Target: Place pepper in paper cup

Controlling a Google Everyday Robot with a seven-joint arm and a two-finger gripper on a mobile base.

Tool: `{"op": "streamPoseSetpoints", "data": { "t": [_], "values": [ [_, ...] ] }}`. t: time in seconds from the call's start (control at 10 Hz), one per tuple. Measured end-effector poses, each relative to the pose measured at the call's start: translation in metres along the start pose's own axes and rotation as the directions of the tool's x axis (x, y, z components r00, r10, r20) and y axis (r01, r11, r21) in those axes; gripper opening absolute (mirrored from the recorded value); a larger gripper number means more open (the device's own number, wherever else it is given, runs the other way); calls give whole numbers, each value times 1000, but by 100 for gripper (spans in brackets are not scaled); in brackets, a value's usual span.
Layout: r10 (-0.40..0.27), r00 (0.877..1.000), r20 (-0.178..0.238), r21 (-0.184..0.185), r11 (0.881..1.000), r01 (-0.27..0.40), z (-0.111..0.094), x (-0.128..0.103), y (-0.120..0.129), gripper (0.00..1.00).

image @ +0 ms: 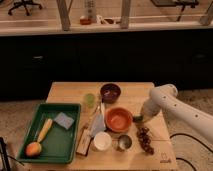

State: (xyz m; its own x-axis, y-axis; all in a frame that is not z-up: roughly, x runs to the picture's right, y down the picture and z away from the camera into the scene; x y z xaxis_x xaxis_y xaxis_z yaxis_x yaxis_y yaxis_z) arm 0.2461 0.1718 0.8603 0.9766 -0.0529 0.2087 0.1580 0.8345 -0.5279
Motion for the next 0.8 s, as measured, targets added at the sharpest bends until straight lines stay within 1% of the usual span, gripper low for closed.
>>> {"op": "streamPoseSetpoints", "data": {
  "t": [0.3,0.5,0.8],
  "values": [
    [-4,999,-33,14,1000,4,-11,12,-8,0],
    [1,999,-49,21,1000,0,-14,20,-16,0],
    [27,998,-49,46,999,-25,-25,33,-24,0]
  ]
}}
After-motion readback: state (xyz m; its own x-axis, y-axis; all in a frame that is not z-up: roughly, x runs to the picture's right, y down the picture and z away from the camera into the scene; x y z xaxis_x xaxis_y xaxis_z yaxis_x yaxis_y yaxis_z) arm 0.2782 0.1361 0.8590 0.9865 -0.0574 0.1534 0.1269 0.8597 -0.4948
